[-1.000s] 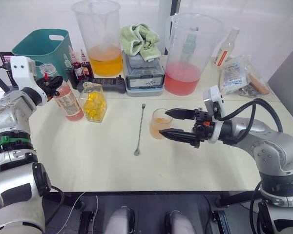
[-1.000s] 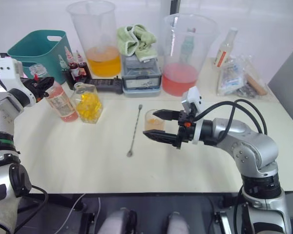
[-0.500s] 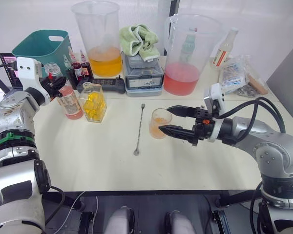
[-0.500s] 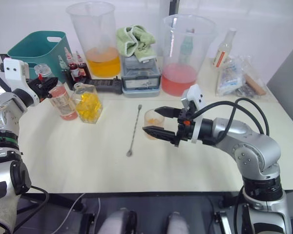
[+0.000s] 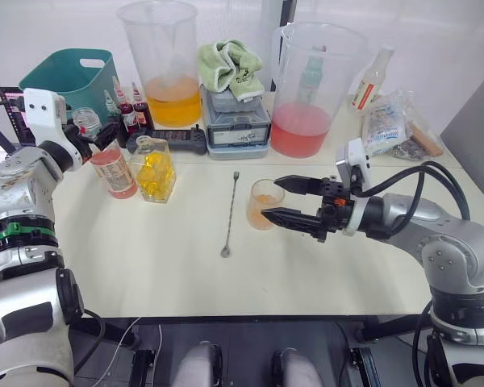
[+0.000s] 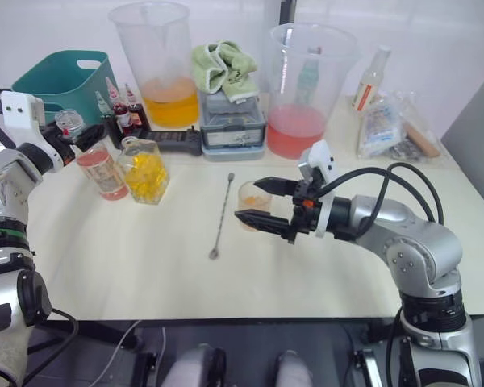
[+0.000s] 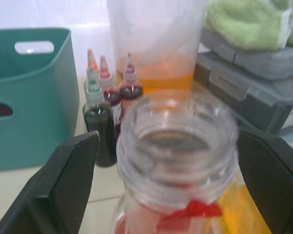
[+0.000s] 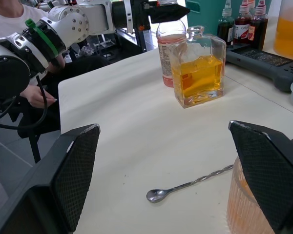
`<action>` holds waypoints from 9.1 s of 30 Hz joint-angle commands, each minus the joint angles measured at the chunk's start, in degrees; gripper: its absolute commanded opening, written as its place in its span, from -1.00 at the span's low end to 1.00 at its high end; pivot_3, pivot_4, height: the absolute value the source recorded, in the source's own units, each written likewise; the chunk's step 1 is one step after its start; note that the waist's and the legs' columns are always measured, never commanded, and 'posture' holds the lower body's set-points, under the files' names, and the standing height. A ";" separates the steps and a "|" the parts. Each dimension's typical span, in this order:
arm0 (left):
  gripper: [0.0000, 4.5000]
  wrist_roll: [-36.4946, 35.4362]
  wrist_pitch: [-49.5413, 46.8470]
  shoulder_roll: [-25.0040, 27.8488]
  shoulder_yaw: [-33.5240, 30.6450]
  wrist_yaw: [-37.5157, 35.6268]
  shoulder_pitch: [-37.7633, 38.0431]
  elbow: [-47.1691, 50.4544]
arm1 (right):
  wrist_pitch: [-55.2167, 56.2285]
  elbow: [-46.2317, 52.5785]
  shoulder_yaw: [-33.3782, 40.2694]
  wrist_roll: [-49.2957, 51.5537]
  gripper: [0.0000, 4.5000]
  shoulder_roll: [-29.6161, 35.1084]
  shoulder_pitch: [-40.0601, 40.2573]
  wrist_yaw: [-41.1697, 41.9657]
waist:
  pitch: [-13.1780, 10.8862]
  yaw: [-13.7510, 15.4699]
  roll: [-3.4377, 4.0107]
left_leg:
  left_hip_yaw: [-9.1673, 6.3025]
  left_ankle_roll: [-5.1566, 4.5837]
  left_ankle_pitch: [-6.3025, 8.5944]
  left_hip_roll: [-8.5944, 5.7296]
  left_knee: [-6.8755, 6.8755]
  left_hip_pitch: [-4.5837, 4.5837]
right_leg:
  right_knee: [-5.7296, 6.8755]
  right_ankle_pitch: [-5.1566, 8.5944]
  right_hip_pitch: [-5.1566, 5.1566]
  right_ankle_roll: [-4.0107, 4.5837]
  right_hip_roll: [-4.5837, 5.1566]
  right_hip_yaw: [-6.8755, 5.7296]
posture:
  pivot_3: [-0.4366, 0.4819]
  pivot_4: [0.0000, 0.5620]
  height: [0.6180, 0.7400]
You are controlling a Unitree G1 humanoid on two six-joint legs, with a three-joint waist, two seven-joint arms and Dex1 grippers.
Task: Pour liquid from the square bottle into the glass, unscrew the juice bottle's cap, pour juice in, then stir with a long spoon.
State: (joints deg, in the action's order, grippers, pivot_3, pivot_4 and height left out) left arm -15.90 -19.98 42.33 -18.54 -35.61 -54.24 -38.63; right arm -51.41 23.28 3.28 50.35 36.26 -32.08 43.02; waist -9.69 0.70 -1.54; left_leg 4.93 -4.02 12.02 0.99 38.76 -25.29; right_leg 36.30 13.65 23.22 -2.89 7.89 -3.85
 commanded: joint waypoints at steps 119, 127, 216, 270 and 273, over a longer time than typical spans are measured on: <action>0.74 7.59 -19.34 -35.07 33.75 31.18 34.65 47.68 | 17.71 0.47 13.64 -7.56 1.00 14.34 24.17 20.44 | 0.35 2.34 0.53 | 0.06 -0.34 0.21 -0.14 0.13 0.14 | -0.32 0.04 -0.29 -0.10 0.36 0.09 | -0.05 -0.47 0.93; -0.41 12.30 -18.45 -37.32 33.77 31.11 32.04 38.97 | 17.53 1.08 14.52 -7.71 1.00 14.79 24.88 19.66 | 0.38 3.22 0.56 | 0.00 -0.34 0.21 -0.15 0.21 0.19 | -0.32 0.03 -0.47 -0.11 0.43 0.00 | -0.05 -0.47 0.93; -0.98 -19.97 -25.71 -11.37 12.77 5.48 26.41 71.09 | -7.74 -21.34 11.47 22.97 1.00 -20.27 -14.87 -30.19 | 0.43 0.47 0.65 | 0.17 -0.23 0.14 -0.14 -0.05 0.07 | -0.13 0.07 -0.08 -0.09 0.31 0.03 | -0.05 -0.47 0.93; 0.98 -33.99 -30.53 -0.73 5.33 1.07 31.45 70.13 | 6.58 -32.68 6.44 -3.97 -1.00 -3.38 -29.49 -4.75 | 0.39 -0.71 0.69 | 0.17 0.10 -0.06 -0.07 -0.46 0.08 | -0.27 0.07 0.06 -0.07 0.14 0.14 | -0.05 -0.47 0.93; 0.98 -34.03 -30.27 -0.01 5.68 -0.05 32.40 69.94 | 7.58 -30.10 4.52 -6.62 -1.00 -2.67 -27.53 -2.40 | 0.39 -0.69 0.69 | 0.17 0.05 -0.03 -0.07 -0.47 0.08 | -0.32 0.07 0.05 -0.08 0.14 0.15 | -0.05 -0.47 0.93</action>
State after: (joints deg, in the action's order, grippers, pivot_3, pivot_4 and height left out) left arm -49.58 -51.26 41.63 -12.45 -34.67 -21.53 30.03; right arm -45.50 -10.16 8.26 44.75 33.09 -59.64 38.95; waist -9.30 0.00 -0.85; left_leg 5.10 -3.98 12.00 0.92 38.29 -25.22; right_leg 35.97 13.72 23.26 -2.97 8.03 -3.71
